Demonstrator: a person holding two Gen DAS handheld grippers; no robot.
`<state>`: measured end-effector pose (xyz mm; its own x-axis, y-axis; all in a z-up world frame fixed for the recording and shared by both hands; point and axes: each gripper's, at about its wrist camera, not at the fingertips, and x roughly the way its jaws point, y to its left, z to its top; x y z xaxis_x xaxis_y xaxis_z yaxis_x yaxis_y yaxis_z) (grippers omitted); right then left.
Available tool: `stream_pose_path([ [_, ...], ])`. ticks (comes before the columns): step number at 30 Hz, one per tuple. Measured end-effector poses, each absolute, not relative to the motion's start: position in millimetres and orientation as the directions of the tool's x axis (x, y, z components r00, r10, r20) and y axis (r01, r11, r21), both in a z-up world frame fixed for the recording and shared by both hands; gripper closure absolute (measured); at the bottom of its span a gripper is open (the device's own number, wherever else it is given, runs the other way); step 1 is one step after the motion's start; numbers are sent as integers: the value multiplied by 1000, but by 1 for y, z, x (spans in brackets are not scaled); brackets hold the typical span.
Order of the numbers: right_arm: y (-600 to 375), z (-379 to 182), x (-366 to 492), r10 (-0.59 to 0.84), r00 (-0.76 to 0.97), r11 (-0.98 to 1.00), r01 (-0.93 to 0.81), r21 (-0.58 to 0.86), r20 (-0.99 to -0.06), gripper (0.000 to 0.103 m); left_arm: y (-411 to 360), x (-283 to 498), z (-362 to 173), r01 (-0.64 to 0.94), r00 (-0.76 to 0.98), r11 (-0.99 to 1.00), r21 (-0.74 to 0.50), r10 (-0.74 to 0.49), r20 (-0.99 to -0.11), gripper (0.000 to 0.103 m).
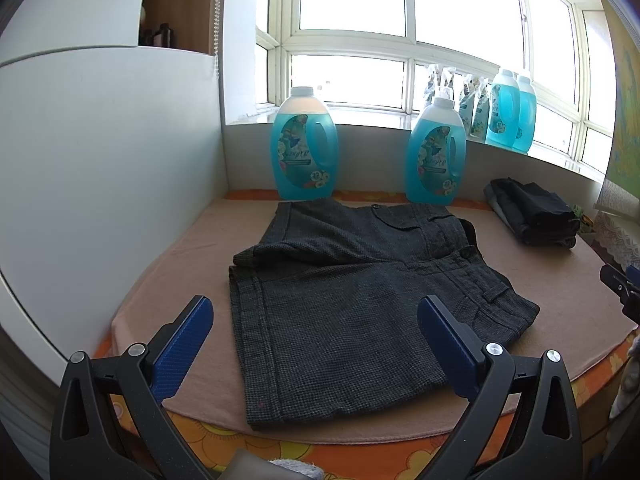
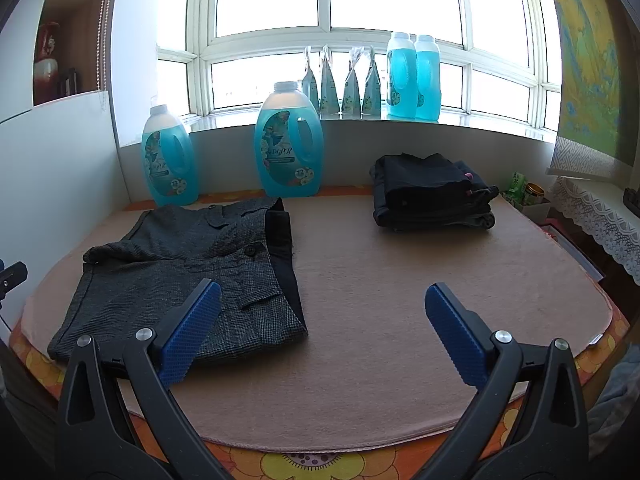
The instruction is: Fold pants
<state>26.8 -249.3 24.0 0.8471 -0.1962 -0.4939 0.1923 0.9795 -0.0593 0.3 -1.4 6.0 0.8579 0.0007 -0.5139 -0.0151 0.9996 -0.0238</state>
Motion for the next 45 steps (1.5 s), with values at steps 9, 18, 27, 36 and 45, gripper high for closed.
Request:
stream_pose_path([
  [9,-251,23,26,-195,848,980,192,-57,-493,0,-5,1,7,-6,858,1000,-23,-7,-513,1],
  [18,-250,22,26,-195,848,980,193,-55,-492,0,-7,2,7,-2,860,1000,-23,-11,-510,1],
  [27,-247,24,27,-199,847,979,198,-55,-494,0,-9,2,7,4,860,1000,-22,-15,-511,1],
  [36,-250,24,25,-204,847,977,205,-53,-490,0,-7,2,6,10,858,1000,-28,-23,-513,1],
  [45,-250,25,25,-206,847,977,205,-55,-491,0,-8,2,5,8,858,1000,-27,-20,-513,1],
])
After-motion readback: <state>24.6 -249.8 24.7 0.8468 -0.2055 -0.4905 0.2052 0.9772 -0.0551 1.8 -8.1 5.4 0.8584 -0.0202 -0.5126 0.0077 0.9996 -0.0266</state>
